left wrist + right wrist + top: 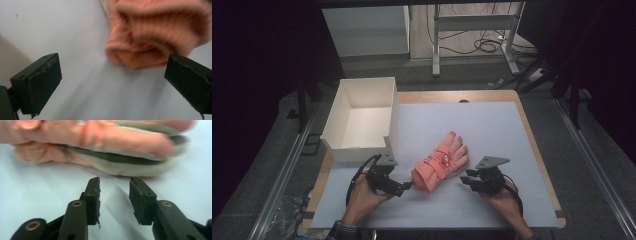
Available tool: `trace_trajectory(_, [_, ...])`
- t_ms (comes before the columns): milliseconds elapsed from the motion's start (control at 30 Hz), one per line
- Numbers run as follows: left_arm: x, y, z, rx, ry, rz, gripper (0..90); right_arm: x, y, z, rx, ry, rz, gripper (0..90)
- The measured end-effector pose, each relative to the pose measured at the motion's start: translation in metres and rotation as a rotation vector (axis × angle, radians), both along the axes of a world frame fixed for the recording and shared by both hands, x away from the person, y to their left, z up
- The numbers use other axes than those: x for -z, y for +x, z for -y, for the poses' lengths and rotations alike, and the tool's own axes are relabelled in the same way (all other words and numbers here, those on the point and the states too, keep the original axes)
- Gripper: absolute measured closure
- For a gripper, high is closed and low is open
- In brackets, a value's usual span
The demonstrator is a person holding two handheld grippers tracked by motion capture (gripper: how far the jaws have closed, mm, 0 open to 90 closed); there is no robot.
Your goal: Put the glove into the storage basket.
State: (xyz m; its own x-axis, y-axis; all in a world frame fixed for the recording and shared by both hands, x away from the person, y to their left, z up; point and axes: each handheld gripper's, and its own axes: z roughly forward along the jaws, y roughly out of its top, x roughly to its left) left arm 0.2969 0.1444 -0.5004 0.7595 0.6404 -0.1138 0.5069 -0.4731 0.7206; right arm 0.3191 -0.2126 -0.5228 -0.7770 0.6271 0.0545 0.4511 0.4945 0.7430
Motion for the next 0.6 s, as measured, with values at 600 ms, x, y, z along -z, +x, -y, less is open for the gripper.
trace_trajectory(600, [-0.046,0.02,0.062,0.078,0.041,-0.014,0.0,0.005,0.035,0.053,0.207,-0.075,0.041,26.8])
